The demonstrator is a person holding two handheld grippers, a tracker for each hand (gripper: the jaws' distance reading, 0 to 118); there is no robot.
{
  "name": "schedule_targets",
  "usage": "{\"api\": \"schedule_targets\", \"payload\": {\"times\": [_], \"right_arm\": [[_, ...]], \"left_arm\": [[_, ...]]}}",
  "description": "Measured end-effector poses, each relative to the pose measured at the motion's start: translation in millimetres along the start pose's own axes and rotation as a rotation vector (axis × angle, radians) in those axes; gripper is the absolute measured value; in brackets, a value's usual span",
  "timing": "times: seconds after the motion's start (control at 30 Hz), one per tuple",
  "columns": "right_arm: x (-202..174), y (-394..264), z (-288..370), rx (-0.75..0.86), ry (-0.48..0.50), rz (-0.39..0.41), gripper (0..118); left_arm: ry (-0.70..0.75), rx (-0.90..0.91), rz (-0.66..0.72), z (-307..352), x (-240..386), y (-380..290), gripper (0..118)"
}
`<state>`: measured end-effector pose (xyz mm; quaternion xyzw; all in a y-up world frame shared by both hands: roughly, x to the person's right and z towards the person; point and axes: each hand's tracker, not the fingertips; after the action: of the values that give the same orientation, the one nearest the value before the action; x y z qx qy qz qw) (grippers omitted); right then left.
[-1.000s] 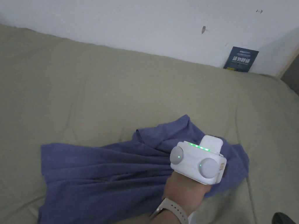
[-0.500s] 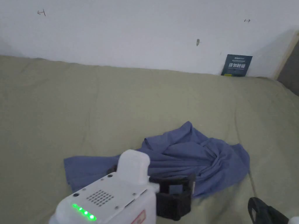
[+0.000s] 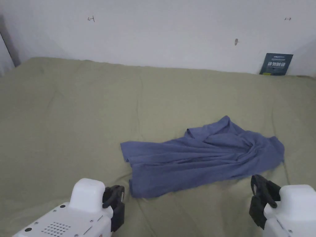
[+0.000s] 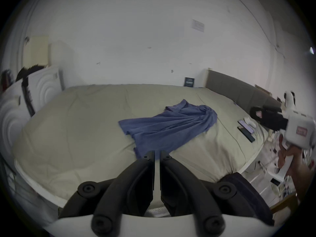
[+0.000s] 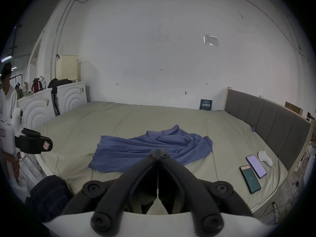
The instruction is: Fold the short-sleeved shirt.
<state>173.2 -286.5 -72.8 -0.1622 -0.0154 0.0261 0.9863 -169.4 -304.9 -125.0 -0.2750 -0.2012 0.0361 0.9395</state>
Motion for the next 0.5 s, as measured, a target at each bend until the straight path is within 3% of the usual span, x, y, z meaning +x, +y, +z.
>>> {"api": "schedule_targets", "payload": {"times": [0.23, 0.4, 0.5], "right_arm": [[9, 26, -28, -0.02, 0.013, 0.01, 1], [18, 31, -52, -0.058, 0.01, 0.007, 1], [23, 29, -62, -0.085, 0.009, 0.001, 1]], "left_arm": [[0.022, -0.075, 0.009, -68, -31, 60, 7], [0.043, -0.287, 0.087, -186, -81, 99, 7], [0.069, -0.44, 0.057, -259, -107, 115, 7]]}}
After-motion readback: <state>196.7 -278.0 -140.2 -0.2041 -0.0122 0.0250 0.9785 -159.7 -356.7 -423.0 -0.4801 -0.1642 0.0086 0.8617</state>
